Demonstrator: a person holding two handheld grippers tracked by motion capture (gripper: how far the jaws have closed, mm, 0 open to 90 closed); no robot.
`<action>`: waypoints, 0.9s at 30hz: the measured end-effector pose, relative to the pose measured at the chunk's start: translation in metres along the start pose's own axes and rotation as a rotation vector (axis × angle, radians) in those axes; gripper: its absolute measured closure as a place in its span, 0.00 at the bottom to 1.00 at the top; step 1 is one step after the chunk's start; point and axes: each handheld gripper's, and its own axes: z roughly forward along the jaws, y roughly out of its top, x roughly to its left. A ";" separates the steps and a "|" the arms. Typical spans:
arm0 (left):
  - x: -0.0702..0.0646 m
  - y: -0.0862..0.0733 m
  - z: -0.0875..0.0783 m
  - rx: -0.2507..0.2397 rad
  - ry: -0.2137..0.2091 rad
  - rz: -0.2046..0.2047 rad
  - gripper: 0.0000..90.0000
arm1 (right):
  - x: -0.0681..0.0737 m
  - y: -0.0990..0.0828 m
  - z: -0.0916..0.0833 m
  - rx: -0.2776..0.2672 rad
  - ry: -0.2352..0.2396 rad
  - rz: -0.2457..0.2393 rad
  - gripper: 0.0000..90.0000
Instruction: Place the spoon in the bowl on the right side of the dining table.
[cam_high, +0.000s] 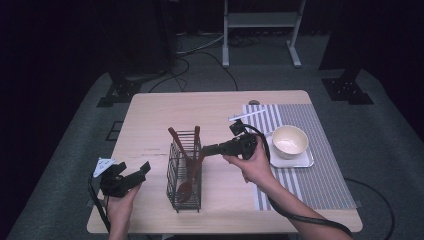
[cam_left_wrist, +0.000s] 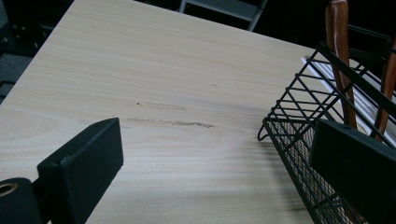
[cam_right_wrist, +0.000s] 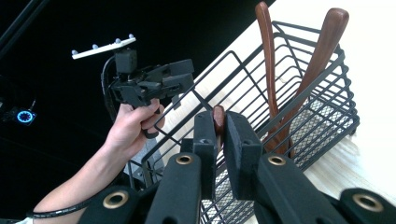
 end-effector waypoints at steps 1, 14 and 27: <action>0.000 0.000 0.000 0.001 0.000 0.000 0.02 | 0.000 0.000 -0.001 -0.005 0.001 -0.002 0.92; 0.001 0.000 0.000 -0.001 0.000 -0.002 0.02 | 0.003 0.006 -0.014 -0.039 0.006 0.002 0.92; 0.000 0.000 0.000 0.001 0.002 0.000 0.02 | 0.004 0.012 -0.033 -0.084 0.019 0.015 0.92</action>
